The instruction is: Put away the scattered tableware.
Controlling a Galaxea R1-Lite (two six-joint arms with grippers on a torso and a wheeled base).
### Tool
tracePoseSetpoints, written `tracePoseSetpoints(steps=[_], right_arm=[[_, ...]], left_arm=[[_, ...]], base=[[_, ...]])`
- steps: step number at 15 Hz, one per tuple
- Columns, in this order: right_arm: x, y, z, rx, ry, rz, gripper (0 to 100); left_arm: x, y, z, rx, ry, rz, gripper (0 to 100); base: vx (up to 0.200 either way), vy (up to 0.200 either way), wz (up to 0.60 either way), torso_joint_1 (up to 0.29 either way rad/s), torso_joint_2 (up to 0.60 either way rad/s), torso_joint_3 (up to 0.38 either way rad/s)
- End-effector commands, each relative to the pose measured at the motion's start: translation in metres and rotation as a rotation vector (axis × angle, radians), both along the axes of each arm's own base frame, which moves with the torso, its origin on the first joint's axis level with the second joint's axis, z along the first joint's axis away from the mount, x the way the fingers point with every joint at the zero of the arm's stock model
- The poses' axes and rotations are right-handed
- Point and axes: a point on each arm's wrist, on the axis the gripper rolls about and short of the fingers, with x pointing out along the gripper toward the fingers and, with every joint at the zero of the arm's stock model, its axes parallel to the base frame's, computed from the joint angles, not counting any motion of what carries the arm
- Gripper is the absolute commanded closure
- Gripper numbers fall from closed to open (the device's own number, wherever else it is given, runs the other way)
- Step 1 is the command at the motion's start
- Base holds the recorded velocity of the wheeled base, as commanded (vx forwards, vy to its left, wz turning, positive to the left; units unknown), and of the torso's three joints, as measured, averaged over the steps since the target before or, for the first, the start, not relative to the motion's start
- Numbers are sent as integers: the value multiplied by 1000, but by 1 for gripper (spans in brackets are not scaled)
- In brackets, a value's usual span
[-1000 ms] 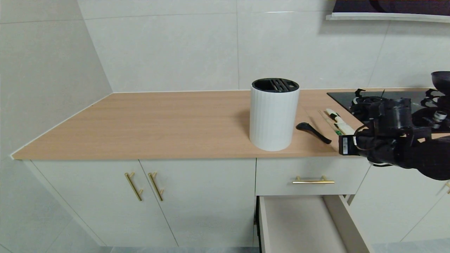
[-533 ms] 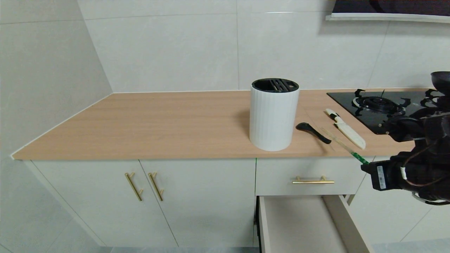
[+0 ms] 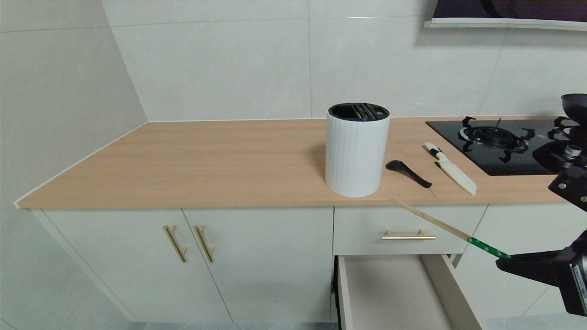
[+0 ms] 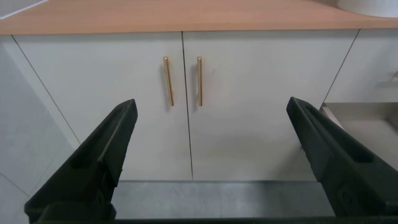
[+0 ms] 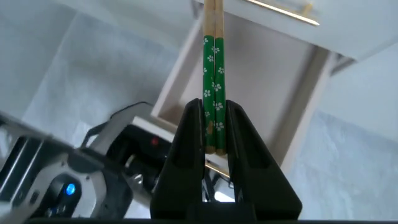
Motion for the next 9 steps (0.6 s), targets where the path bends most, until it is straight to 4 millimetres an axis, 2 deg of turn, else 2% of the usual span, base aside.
tracePoseSetpoints(steps=[1,9], right_arm=[[-2,1,-5,-13,13,27,100],[21,11,-31,-62,104,28,100]], left_arm=[[0,0,0,0,0,0,0],[0,0,0,0,0,0,0]], base=[[0,0,0,0,0,0],[0,0,0,0,0,0]])
